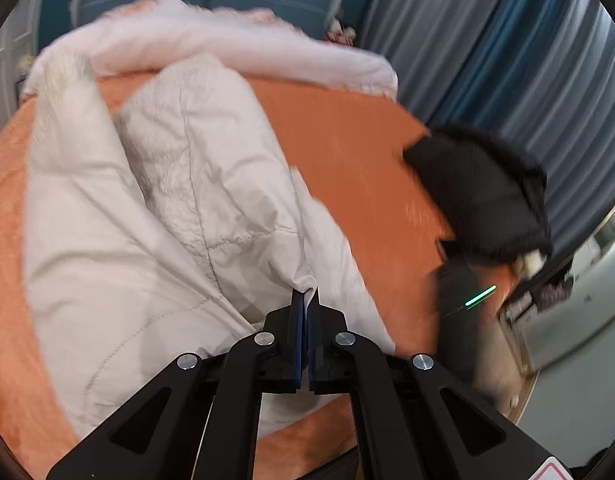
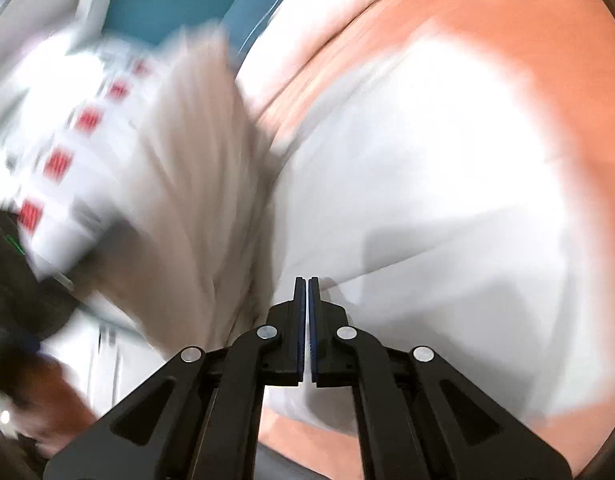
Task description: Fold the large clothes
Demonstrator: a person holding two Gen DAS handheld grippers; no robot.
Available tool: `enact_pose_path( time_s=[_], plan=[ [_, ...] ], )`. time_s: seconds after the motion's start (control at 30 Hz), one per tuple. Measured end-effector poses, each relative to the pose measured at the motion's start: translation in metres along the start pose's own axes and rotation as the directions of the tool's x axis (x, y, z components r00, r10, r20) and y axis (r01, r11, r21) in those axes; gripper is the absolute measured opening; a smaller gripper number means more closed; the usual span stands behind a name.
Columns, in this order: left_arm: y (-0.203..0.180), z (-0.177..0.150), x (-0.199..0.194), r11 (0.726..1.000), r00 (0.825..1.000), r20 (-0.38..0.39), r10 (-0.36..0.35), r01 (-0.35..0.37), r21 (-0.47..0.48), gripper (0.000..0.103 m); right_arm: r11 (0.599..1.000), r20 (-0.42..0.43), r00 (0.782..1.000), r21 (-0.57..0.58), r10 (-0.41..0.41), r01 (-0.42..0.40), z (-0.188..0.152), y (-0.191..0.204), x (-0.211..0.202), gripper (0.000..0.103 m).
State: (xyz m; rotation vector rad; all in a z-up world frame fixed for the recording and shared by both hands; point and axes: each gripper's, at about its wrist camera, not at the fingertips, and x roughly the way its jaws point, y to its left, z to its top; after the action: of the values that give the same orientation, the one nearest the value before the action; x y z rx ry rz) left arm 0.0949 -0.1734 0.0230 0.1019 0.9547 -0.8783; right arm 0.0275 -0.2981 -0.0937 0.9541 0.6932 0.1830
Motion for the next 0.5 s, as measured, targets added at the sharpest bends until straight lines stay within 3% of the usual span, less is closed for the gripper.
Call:
enact_pose_path(
  time_s=[0.13, 0.23, 0.3, 0.37, 0.43, 0.5],
  plan=[
    [-0.019, -0.022, 0.052, 0.999, 0.995, -0.099, 0.006, -0.001, 0.048, 0.0, 0.996, 0.145, 0.986, -0.021, -0.078, 0.082, 0.028, -0.003, -0.077, 0.001],
    [-0.019, -0.041, 0.079, 0.999, 0.99, -0.136, 0.035, -0.03, 0.043, 0.0, 0.987, 0.141, 0.985, -0.114, -0.096, 0.112, 0.042, 0.023, -0.094, 0.006],
    [-0.016, -0.046, 0.084, 0.999, 0.99, -0.131, 0.048, -0.044, 0.03, 0.0, 0.975, 0.089, 0.991, -0.19, -0.095, 0.111, 0.06, 0.049, -0.083, 0.028],
    [-0.016, -0.047, 0.083, 0.998, 0.991, -0.125, 0.052, -0.049, 0.027, 0.0, 0.955, 0.023, 0.994, -0.275, -0.107, 0.109, 0.083, 0.075, -0.054, 0.04],
    [-0.017, -0.046, 0.08, 0.998, 0.991, -0.125, 0.056, -0.053, 0.029, 0.0, 0.934, -0.034, 0.994, -0.346, -0.104, 0.086, 0.099, 0.096, -0.022, 0.041],
    [-0.019, -0.045, 0.078, 0.998, 0.991, -0.119, 0.058, -0.055, 0.029, 0.0, 0.929, -0.107, 0.99, -0.366, -0.089, 0.044, 0.109, 0.111, 0.003, 0.05]
  ],
)
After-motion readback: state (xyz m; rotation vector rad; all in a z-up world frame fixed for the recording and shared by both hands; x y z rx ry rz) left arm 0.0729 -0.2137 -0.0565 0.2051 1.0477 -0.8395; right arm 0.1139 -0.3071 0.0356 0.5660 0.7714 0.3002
